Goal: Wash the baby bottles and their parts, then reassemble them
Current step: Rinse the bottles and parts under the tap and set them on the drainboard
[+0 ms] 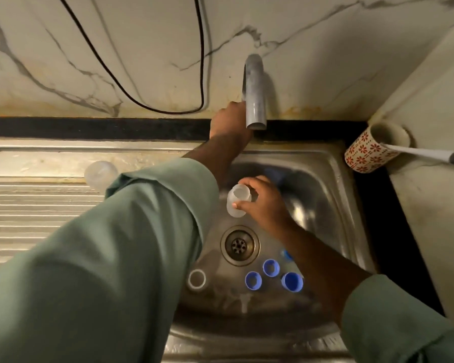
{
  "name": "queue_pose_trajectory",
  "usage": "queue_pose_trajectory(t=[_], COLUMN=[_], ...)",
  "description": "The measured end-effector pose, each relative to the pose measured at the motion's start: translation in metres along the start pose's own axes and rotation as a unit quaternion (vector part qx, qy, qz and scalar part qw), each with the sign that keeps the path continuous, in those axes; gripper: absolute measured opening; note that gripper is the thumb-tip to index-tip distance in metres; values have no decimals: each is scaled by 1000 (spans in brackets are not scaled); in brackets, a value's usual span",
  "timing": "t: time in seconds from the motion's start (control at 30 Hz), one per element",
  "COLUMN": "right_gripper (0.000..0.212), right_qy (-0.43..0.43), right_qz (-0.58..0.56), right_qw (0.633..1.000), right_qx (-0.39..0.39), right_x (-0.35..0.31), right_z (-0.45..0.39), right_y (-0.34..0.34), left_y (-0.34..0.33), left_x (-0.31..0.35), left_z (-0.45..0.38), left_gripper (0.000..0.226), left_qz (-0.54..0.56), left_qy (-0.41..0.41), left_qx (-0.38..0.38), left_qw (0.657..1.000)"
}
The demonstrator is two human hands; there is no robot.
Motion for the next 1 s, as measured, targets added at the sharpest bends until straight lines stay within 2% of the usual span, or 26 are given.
queue_pose_trajectory(t=[0.1, 0.23, 0.27, 0.37, 0.43, 0.47, 0.57, 0.6, 0.8, 0.9, 1.0], right_gripper=[47, 51, 50, 44, 37, 34, 29, 27, 31, 37, 31], right_qy=[-2, -57, -61, -64, -80, -90, -93, -96, -92, -101, -120], right_qz=[-3, -9, -14, -18, -8, -6, 0, 0, -24, -56, -57], right_qw=[1000, 997, 997, 998, 996, 995, 996, 995, 995, 993, 991], right_qx=[-10, -43, -37, 11, -25, -40, 4, -11, -30, 12, -23], right_x=[12, 30, 32, 36, 37, 38, 42, 42, 43, 44, 46], right_z=[-3, -6, -4, 1, -4, -5, -10, -11, -8, -5, -1], right_y=[-11, -29, -30, -33, -43, -47, -46, -48, -50, -45, -48], left_y=[-1, -6, -6, -12, -13, -14, -13, -12, -13, -11, -11], left_x=[-23, -63, -65, -67, -68, -70, -70, -71, -71, -65, -66], left_z=[-9, -15, -14, -11, -12, -12, -18, -20, -19, -22, -20], left_gripper=[22, 9, 4, 15, 4, 5, 15, 17, 18, 16, 26], left_qz=[21, 117, 125, 112, 95, 95, 75, 66, 56, 49, 39], left_qy=[73, 168, 170, 144, 130, 130, 128, 125, 121, 118, 119], left_qx=[2, -33, -36, -31, -12, -8, -17, -15, -18, -19, -16], left_qw=[997, 978, 977, 983, 987, 987, 989, 990, 991, 992, 992])
Point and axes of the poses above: each hand's wrist, its own z-axis away from the middle knuckle, its own y-axis out of the back of the hand, x = y × z, the point moved 5 cm from there along -z, towards the middle knuckle, and after that the axes turned 9 degrees about z, right-handed, at the moved point
